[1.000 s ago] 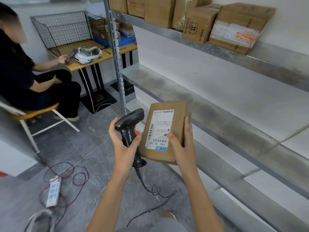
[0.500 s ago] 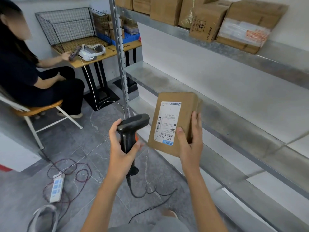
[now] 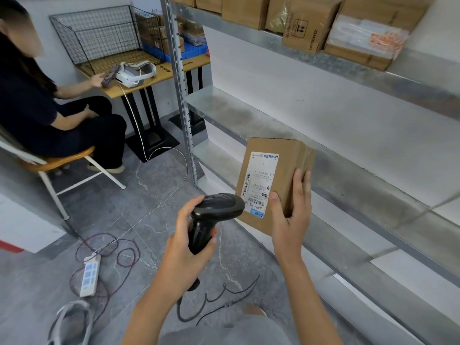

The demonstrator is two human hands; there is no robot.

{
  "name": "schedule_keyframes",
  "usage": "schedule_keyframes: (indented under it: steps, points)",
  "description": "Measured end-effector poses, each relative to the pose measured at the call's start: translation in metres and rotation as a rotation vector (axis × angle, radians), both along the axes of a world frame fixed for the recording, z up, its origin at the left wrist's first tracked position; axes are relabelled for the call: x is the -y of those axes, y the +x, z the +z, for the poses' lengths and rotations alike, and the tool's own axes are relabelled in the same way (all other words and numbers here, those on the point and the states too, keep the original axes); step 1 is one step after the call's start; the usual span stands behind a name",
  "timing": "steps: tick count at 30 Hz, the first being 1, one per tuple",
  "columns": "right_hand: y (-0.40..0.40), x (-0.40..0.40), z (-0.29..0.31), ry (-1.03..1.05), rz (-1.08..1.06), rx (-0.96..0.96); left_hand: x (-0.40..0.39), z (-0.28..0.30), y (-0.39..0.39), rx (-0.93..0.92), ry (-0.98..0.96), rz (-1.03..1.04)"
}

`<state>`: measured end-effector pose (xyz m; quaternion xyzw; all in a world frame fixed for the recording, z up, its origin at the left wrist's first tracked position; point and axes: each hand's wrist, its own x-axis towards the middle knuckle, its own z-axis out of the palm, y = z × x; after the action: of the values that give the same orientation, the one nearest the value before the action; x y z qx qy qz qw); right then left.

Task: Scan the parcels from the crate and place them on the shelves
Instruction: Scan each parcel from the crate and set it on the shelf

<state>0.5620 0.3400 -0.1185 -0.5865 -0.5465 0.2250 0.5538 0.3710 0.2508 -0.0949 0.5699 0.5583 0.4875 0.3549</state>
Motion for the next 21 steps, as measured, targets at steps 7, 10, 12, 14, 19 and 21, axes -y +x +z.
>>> schedule_keyframes:
  steps: [7, 10, 12, 14, 19, 21]
  points:
    - [-0.0037, -0.0033, -0.0004, 0.009, -0.001, 0.018, 0.0007, 0.0066, -0.0001, -0.029, 0.0, -0.028]
    - [-0.0047, -0.003, -0.0004, 0.001, 0.002, 0.033, 0.0003, 0.0064, 0.0009, -0.019, 0.005, -0.02]
    - [-0.0049, -0.0023, -0.0008, 0.002, 0.003, 0.037, -0.0002, 0.0055, 0.0013, 0.01, 0.005, -0.012]
    - [-0.0047, -0.0023, -0.0008, 0.002, 0.003, 0.043, -0.0007, 0.0046, 0.0018, 0.032, 0.0, -0.007]
    - [-0.0039, -0.0039, 0.0008, -0.004, 0.009, 0.037, -0.0021, 0.0047, 0.0042, 0.049, -0.023, -0.014]
    - [-0.003, -0.0046, 0.001, 0.003, 0.004, 0.035, -0.002, 0.0051, 0.0054, 0.061, -0.024, -0.016]
